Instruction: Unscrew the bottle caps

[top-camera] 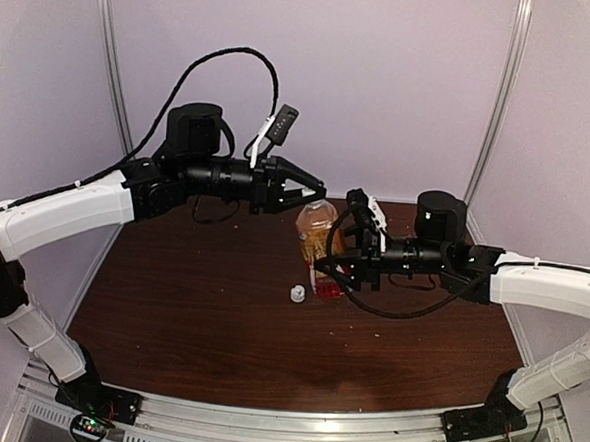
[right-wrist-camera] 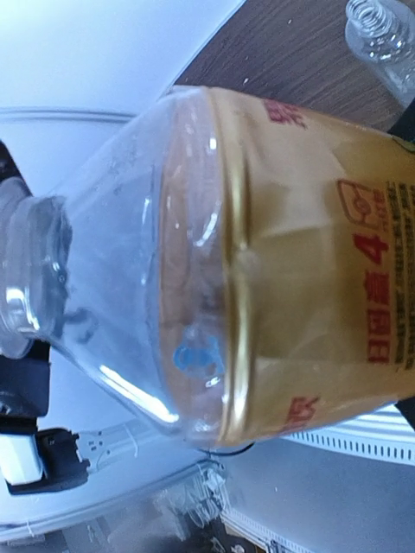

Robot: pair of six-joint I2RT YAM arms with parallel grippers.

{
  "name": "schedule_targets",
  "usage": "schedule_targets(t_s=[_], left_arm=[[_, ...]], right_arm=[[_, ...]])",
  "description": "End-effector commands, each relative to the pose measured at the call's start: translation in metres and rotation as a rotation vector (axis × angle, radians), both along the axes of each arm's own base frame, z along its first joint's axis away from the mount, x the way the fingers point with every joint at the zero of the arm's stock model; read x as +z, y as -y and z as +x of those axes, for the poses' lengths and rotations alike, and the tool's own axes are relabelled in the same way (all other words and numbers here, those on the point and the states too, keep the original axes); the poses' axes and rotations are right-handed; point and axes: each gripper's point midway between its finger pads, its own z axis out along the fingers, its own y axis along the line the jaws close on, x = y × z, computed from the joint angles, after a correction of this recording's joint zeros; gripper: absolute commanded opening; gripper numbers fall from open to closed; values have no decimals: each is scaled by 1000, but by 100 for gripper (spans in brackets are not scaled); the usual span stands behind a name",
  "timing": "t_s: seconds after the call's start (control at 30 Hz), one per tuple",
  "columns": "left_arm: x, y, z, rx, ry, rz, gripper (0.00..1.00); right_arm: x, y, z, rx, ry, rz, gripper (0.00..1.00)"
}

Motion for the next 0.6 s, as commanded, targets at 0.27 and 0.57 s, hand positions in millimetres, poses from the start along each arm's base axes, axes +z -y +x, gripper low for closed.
schedule_targets(t_s=[0.27, 0.57], left_arm=[[-18, -7, 55, 554, -181, 103, 9], [7, -2, 34, 403, -60, 52, 45]], right_arm=[[5, 26, 48, -302, 142, -50, 36], [6, 18, 28, -182, 122, -36, 36]])
